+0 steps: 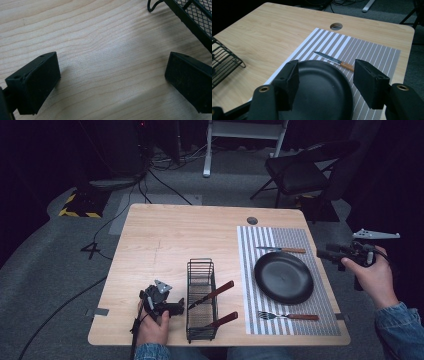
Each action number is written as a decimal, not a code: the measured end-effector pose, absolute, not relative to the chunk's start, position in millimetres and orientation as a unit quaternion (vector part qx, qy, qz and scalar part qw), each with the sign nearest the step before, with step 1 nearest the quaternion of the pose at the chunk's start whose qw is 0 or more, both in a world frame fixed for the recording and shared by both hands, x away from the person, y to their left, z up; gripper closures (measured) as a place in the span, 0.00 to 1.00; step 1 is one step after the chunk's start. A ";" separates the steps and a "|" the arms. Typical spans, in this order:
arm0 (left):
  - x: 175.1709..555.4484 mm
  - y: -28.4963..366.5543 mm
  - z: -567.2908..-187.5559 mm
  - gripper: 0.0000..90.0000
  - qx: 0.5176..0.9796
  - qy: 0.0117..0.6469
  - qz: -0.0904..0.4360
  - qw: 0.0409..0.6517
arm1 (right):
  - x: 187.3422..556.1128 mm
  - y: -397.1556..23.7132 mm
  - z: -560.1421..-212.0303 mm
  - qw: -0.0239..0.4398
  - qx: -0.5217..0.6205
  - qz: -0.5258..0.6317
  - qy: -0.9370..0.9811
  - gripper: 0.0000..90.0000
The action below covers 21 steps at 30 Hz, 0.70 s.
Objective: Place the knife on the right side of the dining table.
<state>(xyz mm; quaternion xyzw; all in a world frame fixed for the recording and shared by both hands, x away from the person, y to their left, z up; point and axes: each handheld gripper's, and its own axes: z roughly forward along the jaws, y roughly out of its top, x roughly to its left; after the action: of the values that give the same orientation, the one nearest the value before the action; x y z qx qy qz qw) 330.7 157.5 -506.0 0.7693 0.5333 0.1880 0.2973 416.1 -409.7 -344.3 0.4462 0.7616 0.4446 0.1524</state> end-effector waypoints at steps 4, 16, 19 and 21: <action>330.8 157.5 -505.9 0.00 0.769 0.534 0.188 0.297 | 397.5 -413.5 -350.4 0.139 0.437 0.456 0.763 0.42; 332.3 151.7 -505.8 0.00 0.758 0.550 0.193 0.293 | 341.7 -426.9 -393.3 0.145 0.418 0.453 0.774 0.42; 332.4 151.7 -505.7 0.00 0.758 0.550 0.193 0.293 | 331.3 -431.0 -412.1 0.157 0.418 0.454 0.771 0.42; 332.4 151.7 -505.8 0.00 0.758 0.550 0.193 0.293 | 329.2 -432.2 -423.2 0.157 0.413 0.474 0.762 0.43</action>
<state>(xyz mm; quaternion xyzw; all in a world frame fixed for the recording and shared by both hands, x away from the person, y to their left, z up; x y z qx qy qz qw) 332.4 151.7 -505.8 0.7581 0.5499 0.1927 0.2929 329.2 -432.2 -423.2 0.4129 0.7618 0.4740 0.1567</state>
